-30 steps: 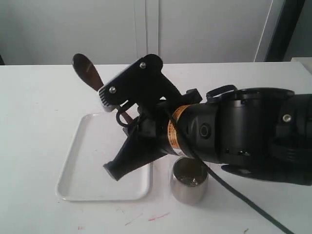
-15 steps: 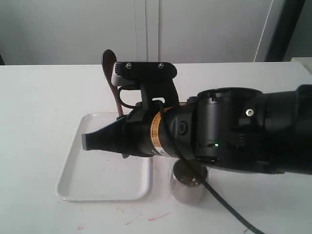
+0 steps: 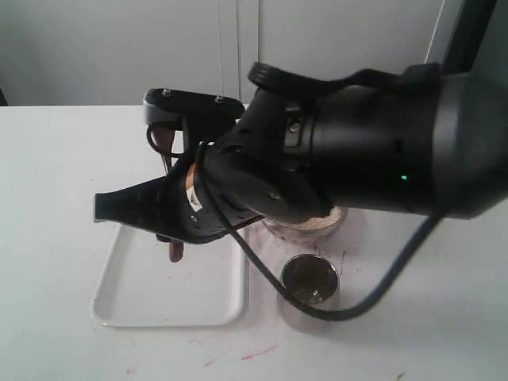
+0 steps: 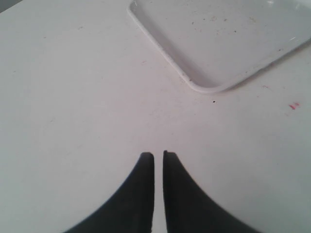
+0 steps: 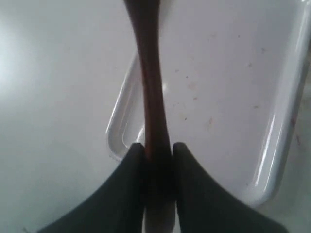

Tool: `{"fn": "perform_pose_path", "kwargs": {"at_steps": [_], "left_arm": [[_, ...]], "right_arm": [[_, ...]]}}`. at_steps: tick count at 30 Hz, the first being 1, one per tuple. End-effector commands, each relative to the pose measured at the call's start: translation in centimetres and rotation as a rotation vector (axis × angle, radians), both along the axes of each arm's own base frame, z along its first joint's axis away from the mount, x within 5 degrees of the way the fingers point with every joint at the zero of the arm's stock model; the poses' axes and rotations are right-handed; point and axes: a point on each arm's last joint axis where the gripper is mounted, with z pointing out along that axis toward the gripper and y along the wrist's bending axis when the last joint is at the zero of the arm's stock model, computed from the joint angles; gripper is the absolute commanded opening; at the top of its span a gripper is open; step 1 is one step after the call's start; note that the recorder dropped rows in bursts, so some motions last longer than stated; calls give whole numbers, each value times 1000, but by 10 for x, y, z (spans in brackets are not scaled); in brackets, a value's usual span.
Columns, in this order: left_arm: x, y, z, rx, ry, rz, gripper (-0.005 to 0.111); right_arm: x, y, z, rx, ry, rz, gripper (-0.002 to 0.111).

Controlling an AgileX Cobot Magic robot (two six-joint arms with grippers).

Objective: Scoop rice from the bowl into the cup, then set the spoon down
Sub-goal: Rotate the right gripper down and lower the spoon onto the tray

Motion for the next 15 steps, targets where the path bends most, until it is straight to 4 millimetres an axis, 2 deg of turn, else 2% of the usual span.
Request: {"fn": "perform_pose_path", "kwargs": {"at_steps": [1,7,15], "left_arm": [[-1,0,-6,1,40,0,14],[-1,0,-6,1,40,0,14],[-1,0,-6,1,40,0,14]], "right_arm": [[9,7,-6,-57,72,0,0],[20,20,-15,-118,144,-6,0],[34,39,-39,-180,238,-9,0]]}}
